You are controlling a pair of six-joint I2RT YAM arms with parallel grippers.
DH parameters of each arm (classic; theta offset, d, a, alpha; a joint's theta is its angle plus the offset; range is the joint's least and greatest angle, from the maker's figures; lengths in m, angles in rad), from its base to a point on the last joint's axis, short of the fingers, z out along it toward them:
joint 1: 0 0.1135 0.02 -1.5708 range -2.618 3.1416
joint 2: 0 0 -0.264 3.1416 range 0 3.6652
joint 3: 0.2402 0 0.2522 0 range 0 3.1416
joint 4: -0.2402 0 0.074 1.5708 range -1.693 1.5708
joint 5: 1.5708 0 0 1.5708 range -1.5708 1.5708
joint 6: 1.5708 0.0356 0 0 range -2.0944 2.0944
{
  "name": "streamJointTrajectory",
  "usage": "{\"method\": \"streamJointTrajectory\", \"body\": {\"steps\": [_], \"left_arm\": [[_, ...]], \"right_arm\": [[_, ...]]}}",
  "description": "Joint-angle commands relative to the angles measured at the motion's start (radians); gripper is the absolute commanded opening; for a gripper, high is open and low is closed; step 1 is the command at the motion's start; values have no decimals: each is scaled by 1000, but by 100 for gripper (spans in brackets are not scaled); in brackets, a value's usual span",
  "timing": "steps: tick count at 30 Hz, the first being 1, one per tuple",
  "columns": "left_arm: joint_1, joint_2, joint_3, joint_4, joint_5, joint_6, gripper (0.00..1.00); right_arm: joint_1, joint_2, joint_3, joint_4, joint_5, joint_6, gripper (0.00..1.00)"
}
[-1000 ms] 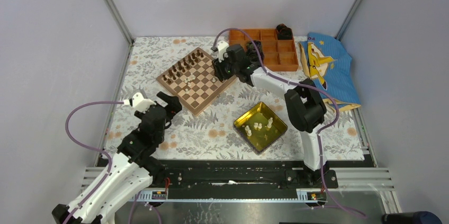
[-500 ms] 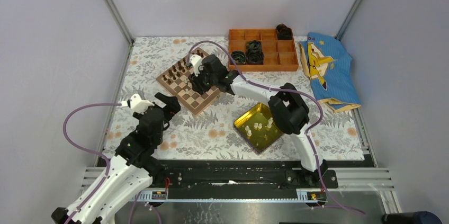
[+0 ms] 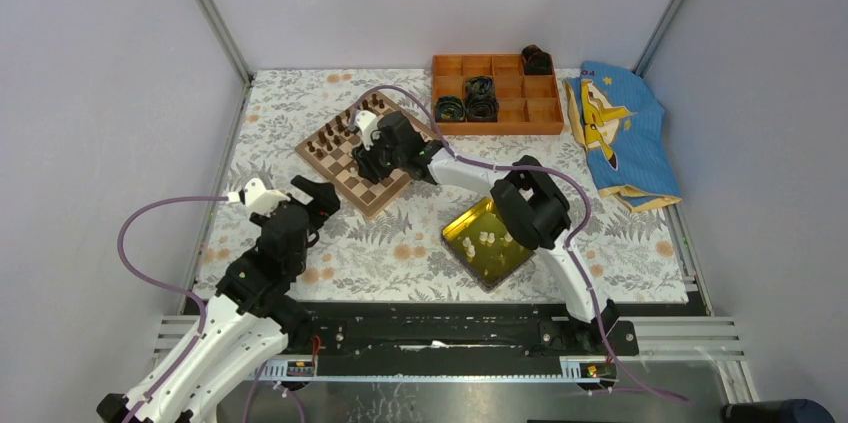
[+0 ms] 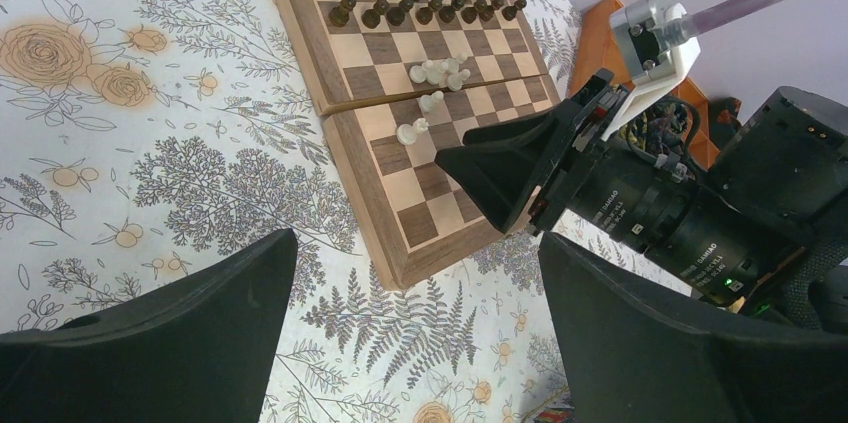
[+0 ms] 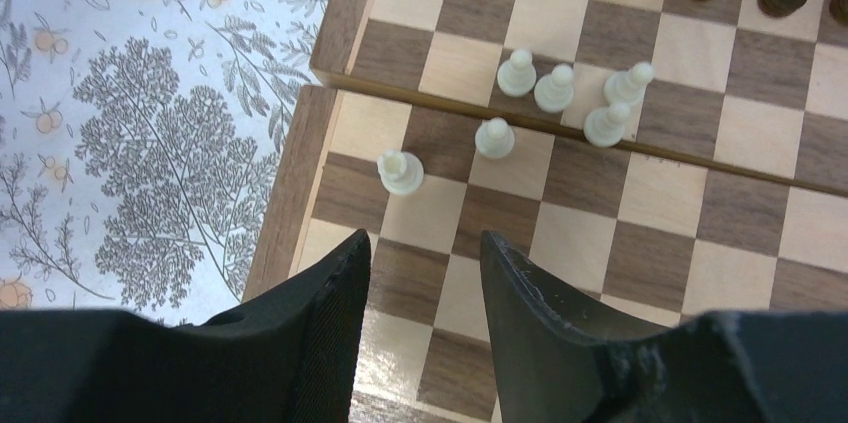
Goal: Set up the chess pieces on the board
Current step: Pick up the chess piece from the chessboard.
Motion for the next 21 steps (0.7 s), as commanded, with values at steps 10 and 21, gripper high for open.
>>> {"method": "streamJointTrajectory", "body": {"steps": [10,21], "left_arm": [[-4,-1,3,-4,-14,-17,99],[-5,2,3,-4,-16,-18,99]], "right_arm": [[10,34,-4,184,-84,23,52],[11,67,22,190,-107,27,52]]}}
